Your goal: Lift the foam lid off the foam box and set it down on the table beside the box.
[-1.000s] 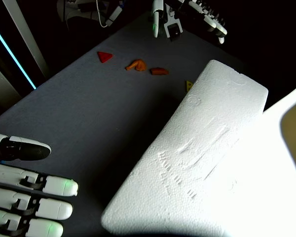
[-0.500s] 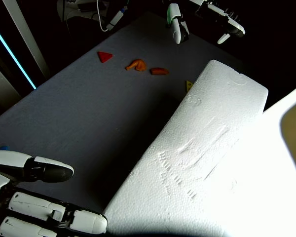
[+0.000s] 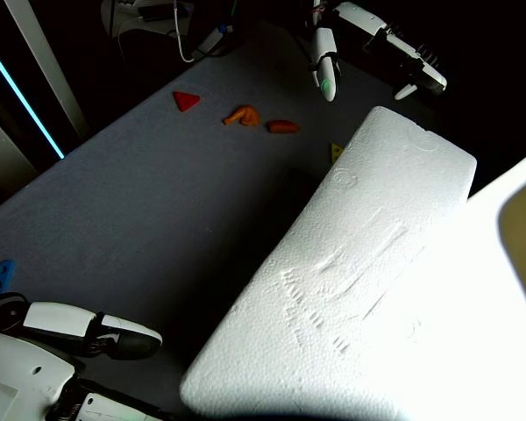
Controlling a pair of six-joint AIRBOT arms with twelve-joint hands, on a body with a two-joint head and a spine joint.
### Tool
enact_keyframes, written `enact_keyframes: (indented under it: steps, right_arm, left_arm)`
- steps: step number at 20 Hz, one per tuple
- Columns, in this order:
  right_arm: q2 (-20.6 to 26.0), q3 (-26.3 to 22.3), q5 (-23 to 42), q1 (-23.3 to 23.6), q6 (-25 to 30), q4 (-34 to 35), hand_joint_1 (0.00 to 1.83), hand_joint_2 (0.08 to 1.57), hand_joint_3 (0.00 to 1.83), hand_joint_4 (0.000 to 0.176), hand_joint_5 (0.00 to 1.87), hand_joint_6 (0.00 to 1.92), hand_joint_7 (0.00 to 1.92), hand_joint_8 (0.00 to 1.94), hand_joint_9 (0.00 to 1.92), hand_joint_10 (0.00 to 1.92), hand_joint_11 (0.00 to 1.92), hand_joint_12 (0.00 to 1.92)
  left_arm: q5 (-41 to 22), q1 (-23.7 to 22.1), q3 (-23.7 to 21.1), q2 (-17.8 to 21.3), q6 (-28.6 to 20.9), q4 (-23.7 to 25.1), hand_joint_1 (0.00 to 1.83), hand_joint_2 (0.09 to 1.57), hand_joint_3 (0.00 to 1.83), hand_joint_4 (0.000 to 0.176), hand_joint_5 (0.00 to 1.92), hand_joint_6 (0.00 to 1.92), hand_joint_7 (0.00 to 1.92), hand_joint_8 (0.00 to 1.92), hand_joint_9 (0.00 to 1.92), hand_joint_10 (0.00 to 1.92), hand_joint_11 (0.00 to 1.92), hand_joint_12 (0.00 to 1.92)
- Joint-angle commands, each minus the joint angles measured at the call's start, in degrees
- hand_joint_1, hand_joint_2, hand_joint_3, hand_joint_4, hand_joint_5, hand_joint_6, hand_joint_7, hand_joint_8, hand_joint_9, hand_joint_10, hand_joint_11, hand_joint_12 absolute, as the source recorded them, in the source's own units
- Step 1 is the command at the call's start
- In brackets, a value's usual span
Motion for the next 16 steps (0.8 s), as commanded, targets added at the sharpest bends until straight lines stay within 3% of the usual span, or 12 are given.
enact_keyframes:
  steps: [1,2,5,7,8,12,14,16]
  right_arm:
    - [0.66,0.84,6.08,0.70,0.03,-0.08,0.70,1.16,0.00,0.000,0.00,0.00,0.00,0.00,0.00,0.00,0.00,1.15]
    - [0.56,1.09,5.72,0.71,0.03,0.35,0.69,1.16,0.00,0.000,0.00,0.00,0.00,0.00,0.00,0.00,0.00,1.21]
    - [-0.24,2.07,4.88,0.73,0.03,1.68,0.67,1.16,0.00,0.000,0.00,0.00,0.00,0.00,0.00,0.00,0.00,1.22]
    - [-0.49,2.35,4.76,0.75,0.03,2.17,0.64,1.16,0.00,0.000,0.00,0.00,0.00,0.00,0.00,0.00,0.00,1.22]
    - [-0.51,2.44,4.70,0.75,0.03,2.57,0.61,1.17,0.00,0.000,0.00,0.00,0.00,0.00,0.00,0.00,0.00,1.29]
    - [-0.67,2.99,4.29,0.80,0.03,3.49,0.57,1.17,0.00,0.000,0.00,0.00,0.00,0.00,0.00,0.00,0.00,1.18]
    - [-1.04,3.50,3.66,1.12,0.03,3.68,0.55,1.17,0.00,0.000,0.00,0.00,0.00,0.00,0.00,0.00,0.00,1.17]
    - [-1.50,4.16,3.24,1.28,0.73,3.75,0.56,1.18,0.00,0.000,0.00,0.00,0.00,0.00,0.00,0.00,0.00,0.91]
  left_arm:
    - [-6.10,-0.86,0.74,0.02,-0.66,0.01,0.60,1.07,0.00,0.000,0.00,0.00,0.00,0.00,0.00,0.00,0.00,1.92]
    - [-5.29,-1.24,1.22,-0.36,-0.75,-0.10,0.61,1.06,0.00,0.000,0.00,0.00,0.00,0.00,0.00,0.00,0.00,1.92]
    - [-3.66,-1.71,2.80,-1.66,-1.60,-0.79,0.55,1.03,0.00,0.000,0.00,0.00,0.00,0.00,0.01,0.00,0.00,0.96]
    - [-2.87,-1.94,3.37,-2.14,-1.94,-0.98,0.54,1.03,0.00,0.000,0.00,0.00,0.01,0.00,0.02,0.00,0.00,0.57]
    - [-2.33,-2.15,3.89,-2.57,-2.38,-0.99,0.53,1.01,0.00,0.000,0.00,0.00,0.01,0.00,0.03,0.01,0.00,0.54]
    - [-1.52,-2.27,5.01,-3.40,-3.27,-1.65,0.54,1.01,0.00,0.000,0.01,0.00,0.01,0.00,0.00,0.00,0.00,0.03]
    - [-0.76,-2.50,5.76,-3.87,-3.67,-1.92,0.56,1.02,0.00,0.000,0.01,0.00,0.00,0.00,0.00,0.00,0.00,0.00]
    - [0.20,-2.88,7.13,-4.76,-5.13,-1.80,0.55,1.01,0.00,0.000,0.01,0.00,0.00,0.00,0.00,0.00,0.00,0.00]
